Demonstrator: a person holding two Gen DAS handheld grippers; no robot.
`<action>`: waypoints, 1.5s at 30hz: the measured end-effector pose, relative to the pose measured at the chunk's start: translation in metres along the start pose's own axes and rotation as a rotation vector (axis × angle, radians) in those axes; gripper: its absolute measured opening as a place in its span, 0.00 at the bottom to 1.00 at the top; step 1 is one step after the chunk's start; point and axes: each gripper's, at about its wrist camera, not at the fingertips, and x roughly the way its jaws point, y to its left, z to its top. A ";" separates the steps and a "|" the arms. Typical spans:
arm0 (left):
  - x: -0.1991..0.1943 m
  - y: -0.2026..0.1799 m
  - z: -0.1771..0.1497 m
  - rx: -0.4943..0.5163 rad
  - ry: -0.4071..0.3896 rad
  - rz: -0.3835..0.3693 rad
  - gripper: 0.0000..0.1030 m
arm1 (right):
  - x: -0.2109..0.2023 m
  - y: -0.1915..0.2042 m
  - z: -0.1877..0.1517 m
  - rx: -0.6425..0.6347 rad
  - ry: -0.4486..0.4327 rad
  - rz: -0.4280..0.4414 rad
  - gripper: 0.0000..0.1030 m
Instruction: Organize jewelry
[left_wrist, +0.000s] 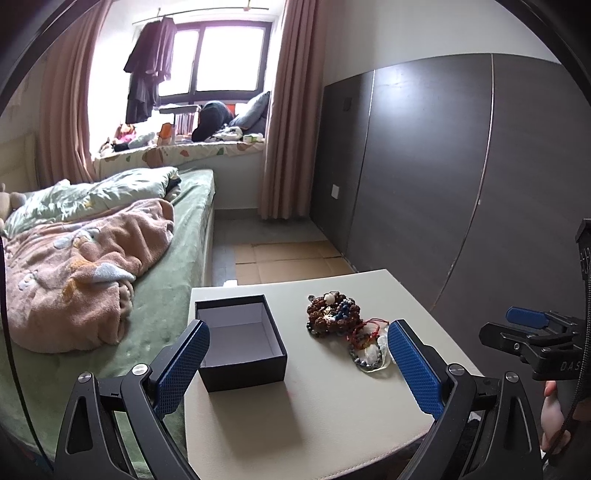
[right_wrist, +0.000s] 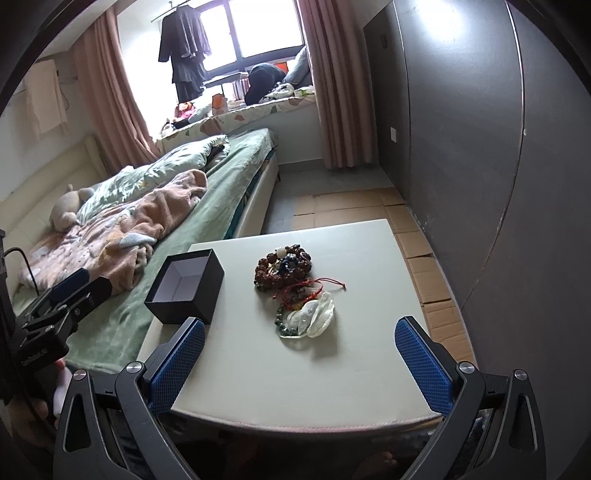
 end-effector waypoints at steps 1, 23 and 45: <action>0.000 0.000 0.000 0.003 -0.002 0.002 0.94 | 0.000 0.000 0.000 -0.001 0.001 -0.002 1.00; -0.002 -0.002 0.000 0.012 -0.003 -0.005 0.94 | 0.004 -0.001 -0.001 -0.009 -0.003 -0.015 1.00; -0.002 -0.002 -0.002 0.008 -0.005 -0.004 0.94 | 0.005 0.001 -0.002 -0.014 -0.001 -0.016 1.00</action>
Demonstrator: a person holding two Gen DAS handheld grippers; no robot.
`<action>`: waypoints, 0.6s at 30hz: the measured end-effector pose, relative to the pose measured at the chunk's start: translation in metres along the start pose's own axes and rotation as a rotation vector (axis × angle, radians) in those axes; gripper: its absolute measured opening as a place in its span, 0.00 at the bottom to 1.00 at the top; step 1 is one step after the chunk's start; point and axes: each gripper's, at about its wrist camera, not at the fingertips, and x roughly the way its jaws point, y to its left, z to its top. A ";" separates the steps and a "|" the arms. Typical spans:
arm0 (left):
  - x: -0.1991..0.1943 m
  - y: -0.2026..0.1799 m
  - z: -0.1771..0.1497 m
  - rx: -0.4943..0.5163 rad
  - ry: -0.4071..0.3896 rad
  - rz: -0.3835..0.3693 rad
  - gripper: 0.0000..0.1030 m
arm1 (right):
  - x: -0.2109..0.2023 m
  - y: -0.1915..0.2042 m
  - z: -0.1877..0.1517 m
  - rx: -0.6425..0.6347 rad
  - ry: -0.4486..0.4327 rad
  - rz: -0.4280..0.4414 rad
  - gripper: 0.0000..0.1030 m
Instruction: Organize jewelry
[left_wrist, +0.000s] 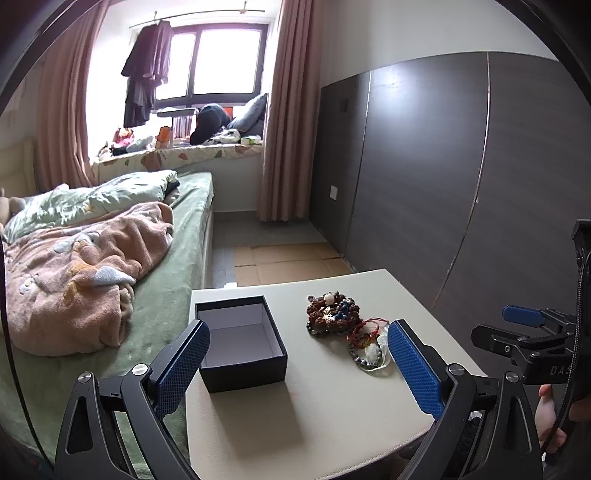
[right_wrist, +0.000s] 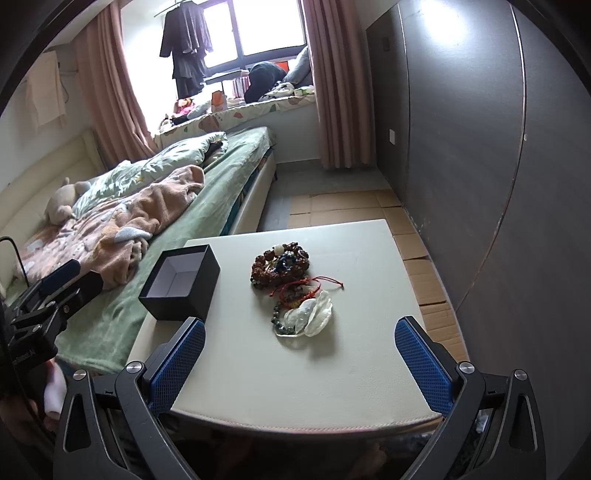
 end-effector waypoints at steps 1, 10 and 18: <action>0.001 0.001 0.000 -0.003 0.000 -0.002 0.94 | 0.000 0.001 0.000 0.000 -0.007 -0.001 1.00; 0.015 -0.003 -0.003 0.001 0.010 -0.008 0.94 | 0.013 0.001 -0.004 0.012 0.006 0.016 1.00; 0.048 -0.017 0.001 0.015 0.081 -0.047 0.94 | 0.028 -0.032 0.004 0.167 0.048 0.019 1.00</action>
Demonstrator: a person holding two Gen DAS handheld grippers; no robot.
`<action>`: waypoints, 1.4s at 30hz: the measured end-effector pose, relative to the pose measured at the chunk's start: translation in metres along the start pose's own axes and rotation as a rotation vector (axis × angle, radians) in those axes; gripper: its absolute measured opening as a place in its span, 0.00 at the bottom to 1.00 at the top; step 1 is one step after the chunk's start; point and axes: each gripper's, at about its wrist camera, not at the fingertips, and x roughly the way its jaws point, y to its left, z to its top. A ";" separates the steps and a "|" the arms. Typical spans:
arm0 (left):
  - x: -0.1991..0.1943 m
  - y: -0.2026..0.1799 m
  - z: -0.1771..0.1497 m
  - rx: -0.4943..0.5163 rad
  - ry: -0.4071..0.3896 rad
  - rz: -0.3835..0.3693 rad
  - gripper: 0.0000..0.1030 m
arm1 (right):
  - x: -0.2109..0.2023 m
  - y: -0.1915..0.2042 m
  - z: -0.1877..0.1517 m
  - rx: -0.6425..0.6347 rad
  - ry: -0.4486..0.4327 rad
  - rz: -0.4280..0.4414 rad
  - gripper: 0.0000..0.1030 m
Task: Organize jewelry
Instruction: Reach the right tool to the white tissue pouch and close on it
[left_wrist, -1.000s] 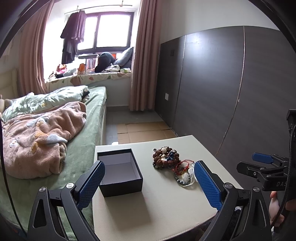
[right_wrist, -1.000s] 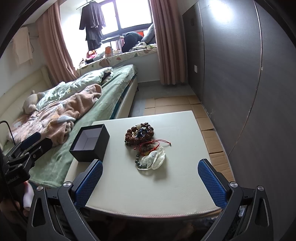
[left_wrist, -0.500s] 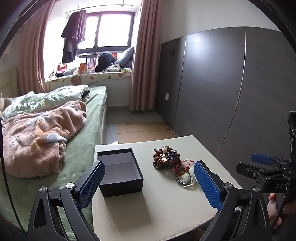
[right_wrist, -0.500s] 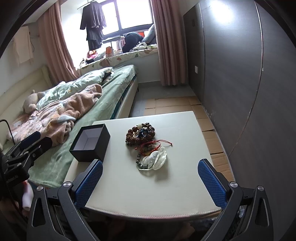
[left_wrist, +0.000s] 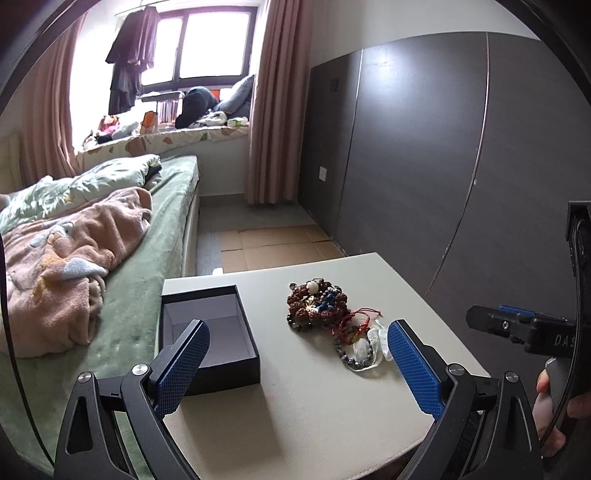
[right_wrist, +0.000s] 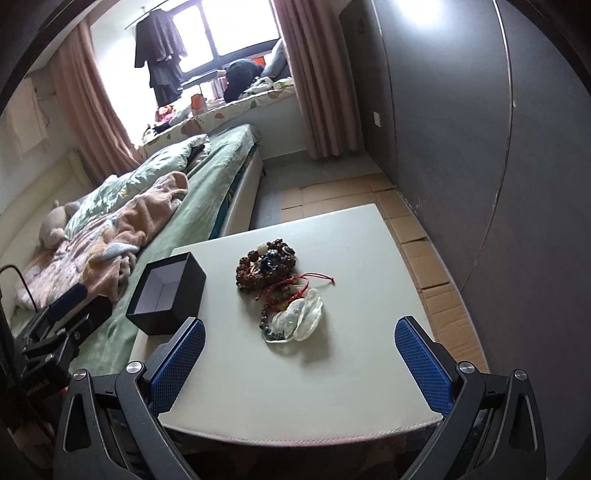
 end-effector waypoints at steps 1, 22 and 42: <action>0.004 -0.002 0.000 -0.001 0.009 -0.007 0.94 | 0.002 -0.007 0.002 0.040 0.007 0.012 1.00; 0.078 -0.020 -0.004 -0.026 0.194 -0.032 0.59 | 0.097 -0.046 0.002 0.374 0.227 0.119 0.76; 0.119 -0.017 -0.004 -0.035 0.282 -0.046 0.54 | 0.124 -0.026 0.019 0.382 0.225 0.232 0.04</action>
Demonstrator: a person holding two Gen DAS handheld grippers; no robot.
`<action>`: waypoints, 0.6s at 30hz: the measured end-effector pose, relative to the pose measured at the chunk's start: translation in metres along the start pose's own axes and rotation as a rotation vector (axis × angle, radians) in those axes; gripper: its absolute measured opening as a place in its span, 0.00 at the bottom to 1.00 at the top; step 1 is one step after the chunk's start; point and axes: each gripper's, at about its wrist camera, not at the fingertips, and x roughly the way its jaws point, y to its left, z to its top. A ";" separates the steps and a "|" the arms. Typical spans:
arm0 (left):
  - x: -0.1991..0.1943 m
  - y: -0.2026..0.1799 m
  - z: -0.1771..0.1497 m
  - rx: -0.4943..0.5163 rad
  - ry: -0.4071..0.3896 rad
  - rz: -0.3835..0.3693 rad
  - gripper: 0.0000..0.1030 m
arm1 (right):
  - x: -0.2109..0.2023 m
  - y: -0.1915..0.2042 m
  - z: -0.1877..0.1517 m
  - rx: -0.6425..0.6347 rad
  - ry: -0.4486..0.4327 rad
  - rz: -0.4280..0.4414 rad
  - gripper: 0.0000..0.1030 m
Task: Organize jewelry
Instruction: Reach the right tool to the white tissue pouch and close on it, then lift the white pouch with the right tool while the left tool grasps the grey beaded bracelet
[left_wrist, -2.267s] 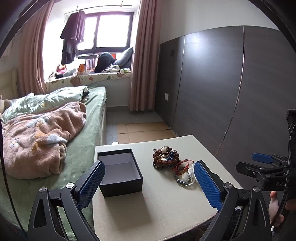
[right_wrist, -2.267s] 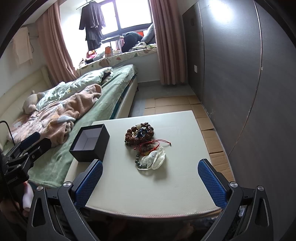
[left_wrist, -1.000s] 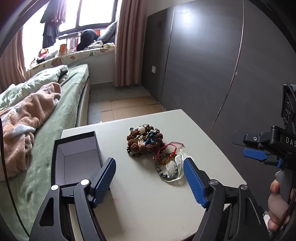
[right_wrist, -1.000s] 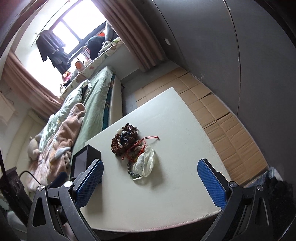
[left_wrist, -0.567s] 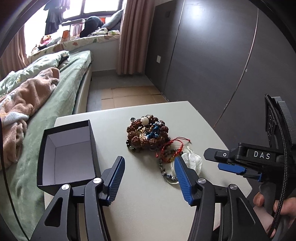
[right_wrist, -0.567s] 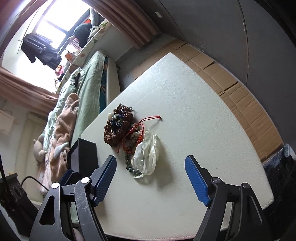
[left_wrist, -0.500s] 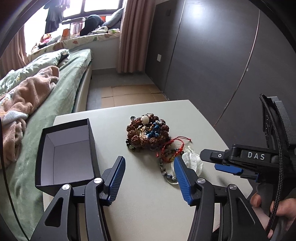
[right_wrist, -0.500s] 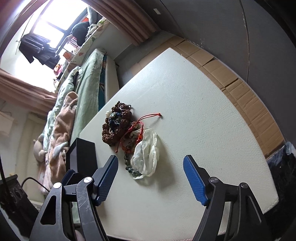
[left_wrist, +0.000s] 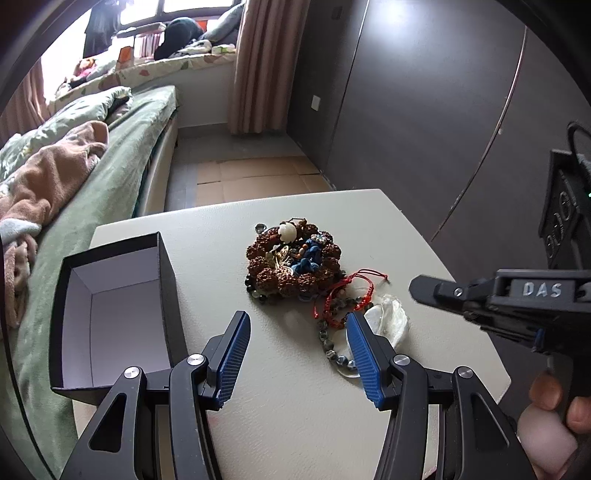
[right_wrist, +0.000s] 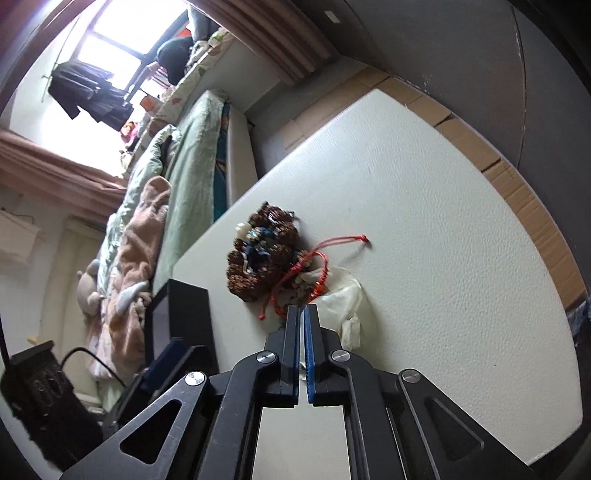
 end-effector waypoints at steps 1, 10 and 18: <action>0.002 -0.002 0.000 0.007 0.005 0.000 0.54 | -0.006 0.002 0.001 -0.001 -0.016 0.014 0.04; 0.023 -0.011 0.001 0.053 0.059 0.024 0.54 | -0.005 -0.008 0.013 0.013 0.037 -0.091 0.04; 0.032 -0.008 0.002 0.033 0.081 0.021 0.54 | 0.012 -0.018 0.017 0.040 0.075 -0.072 0.74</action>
